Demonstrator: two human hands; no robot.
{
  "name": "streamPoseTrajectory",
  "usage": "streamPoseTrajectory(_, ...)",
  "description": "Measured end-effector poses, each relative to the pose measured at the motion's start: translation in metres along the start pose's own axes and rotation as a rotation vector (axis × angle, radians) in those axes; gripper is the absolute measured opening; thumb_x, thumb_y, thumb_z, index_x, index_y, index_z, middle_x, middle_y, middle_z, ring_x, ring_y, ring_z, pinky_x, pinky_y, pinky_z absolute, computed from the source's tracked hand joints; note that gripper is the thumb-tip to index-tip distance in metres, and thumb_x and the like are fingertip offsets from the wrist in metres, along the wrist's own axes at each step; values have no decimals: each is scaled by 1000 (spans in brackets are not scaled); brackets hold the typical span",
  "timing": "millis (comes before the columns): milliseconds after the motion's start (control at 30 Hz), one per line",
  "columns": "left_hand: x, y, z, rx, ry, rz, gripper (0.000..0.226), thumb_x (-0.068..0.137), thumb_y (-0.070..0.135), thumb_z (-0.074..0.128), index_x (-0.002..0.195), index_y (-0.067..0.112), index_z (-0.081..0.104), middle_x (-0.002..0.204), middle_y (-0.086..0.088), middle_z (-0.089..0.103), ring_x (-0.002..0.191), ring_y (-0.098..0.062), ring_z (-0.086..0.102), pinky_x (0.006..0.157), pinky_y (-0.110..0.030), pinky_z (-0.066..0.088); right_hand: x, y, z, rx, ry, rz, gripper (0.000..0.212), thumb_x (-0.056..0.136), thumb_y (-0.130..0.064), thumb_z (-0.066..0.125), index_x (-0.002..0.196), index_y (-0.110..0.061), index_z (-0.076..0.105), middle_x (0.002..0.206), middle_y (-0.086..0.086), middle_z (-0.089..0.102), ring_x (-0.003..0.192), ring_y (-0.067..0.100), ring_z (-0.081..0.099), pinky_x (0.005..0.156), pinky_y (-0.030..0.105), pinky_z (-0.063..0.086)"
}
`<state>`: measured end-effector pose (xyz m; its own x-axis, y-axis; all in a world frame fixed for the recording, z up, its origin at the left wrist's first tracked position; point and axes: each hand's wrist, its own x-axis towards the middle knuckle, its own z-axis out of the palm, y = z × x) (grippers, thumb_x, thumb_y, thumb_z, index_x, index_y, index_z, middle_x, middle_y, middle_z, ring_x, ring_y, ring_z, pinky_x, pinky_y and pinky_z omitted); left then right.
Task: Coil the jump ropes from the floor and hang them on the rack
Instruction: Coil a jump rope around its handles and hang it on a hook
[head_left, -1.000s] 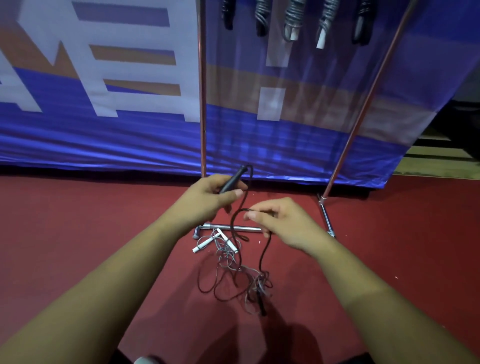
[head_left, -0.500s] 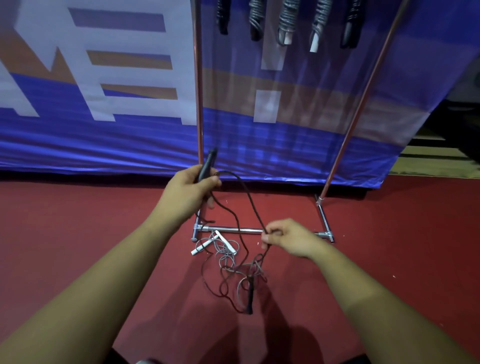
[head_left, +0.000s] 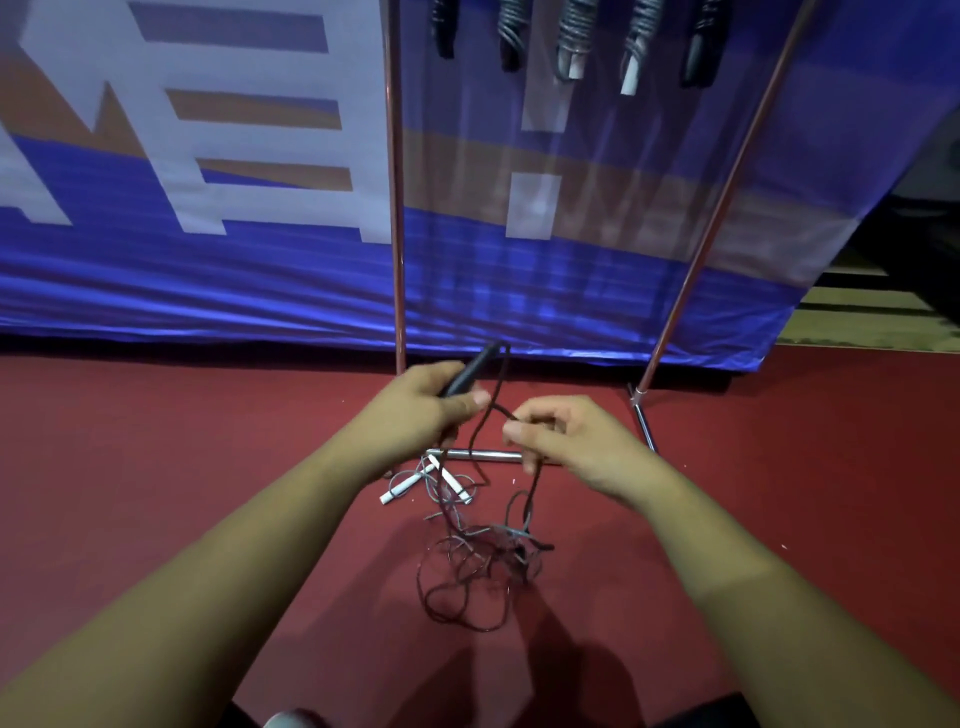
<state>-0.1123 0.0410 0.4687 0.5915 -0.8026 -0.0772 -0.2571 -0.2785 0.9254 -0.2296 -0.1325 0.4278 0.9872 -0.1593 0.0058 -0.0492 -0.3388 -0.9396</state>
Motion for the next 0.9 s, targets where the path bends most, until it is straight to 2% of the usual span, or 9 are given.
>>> streamPoseTrajectory(133, 2, 9, 1, -399, 103, 52, 19, 99, 7, 52, 81, 11, 47, 58, -2, 37, 36, -8, 31, 34, -17, 20, 3, 33, 3, -199, -214, 219, 19, 96, -12, 59, 80, -18, 65, 74, 0, 68, 66, 9, 54, 70, 26, 43)
streamPoseTrajectory(233, 6, 8, -16, -515, 234, 88, 22, 96, 15, 56, 76, 16, 47, 59, -2, 41, 37, -12, 34, 38, -23, 15, 1, 61, 10, -430, -304, 416, 29, 100, -26, 55, 73, -22, 66, 63, -7, 59, 54, 3, 48, 62, 20, 43)
streamPoseTrajectory(333, 8, -5, -34, 80, 435, 80, 14, 93, 22, 62, 81, 22, 55, 59, 4, 61, 52, -22, 60, 49, -26, 34, 8, 65, 12, -440, -73, 435, 38, 102, -32, 51, 71, -19, 69, 60, -1, 55, 55, 14, 48, 54, 24, 37)
streamPoseTrajectory(400, 9, -12, -34, 312, 496, 37, 12, 93, 15, 62, 89, 26, 57, 65, 6, 67, 60, -11, 68, 61, -28, 42, 15, 56, 12, -385, 42, 367, 39, 102, -30, 49, 75, -11, 70, 59, -3, 61, 57, 22, 57, 59, 27, 46)
streamPoseTrajectory(500, 12, -14, -22, 114, 335, 56, 19, 92, 2, 63, 97, 21, 62, 80, 0, 65, 51, -5, 66, 62, -23, 48, 14, 34, 18, -304, 51, 255, 36, 101, -34, 51, 72, -19, 67, 52, -3, 62, 66, 34, 69, 66, 39, 54)
streamPoseTrajectory(600, 14, -11, -11, 164, 263, 196, 19, 90, 0, 67, 103, 13, 68, 98, -1, 60, 68, 7, 62, 69, -11, 47, 7, 7, 22, -300, 28, 147, 31, 99, -34, 55, 79, -14, 69, 51, 3, 56, 50, 23, 63, 49, 25, 45)
streamPoseTrajectory(700, 11, -8, -6, 181, 90, 152, 7, 94, 15, 66, 100, 15, 69, 75, 11, 61, 58, 2, 53, 62, -16, 45, 2, -10, 19, -283, 11, 80, 29, 99, -27, 57, 82, -7, 69, 50, 3, 50, 39, 3, 46, 43, 15, 34)
streamPoseTrajectory(767, 8, -7, -5, 304, -54, 117, 17, 97, 31, 63, 86, 18, 65, 57, 14, 50, 51, -4, 44, 56, -25, 39, -1, -13, 13, -198, 41, 58, 27, 98, -24, 58, 76, -13, 68, 49, -2, 49, 42, 5, 44, 46, 17, 34)
streamPoseTrajectory(900, 4, -2, -3, 270, -104, 90, 39, 89, 50, 65, 62, 24, 52, 55, 11, 40, 52, -8, 36, 52, -25, 30, -1, -1, 1, -151, 153, 89, 27, 98, -29, 58, 78, -14, 68, 50, 1, 52, 51, 15, 51, 58, 30, 39)
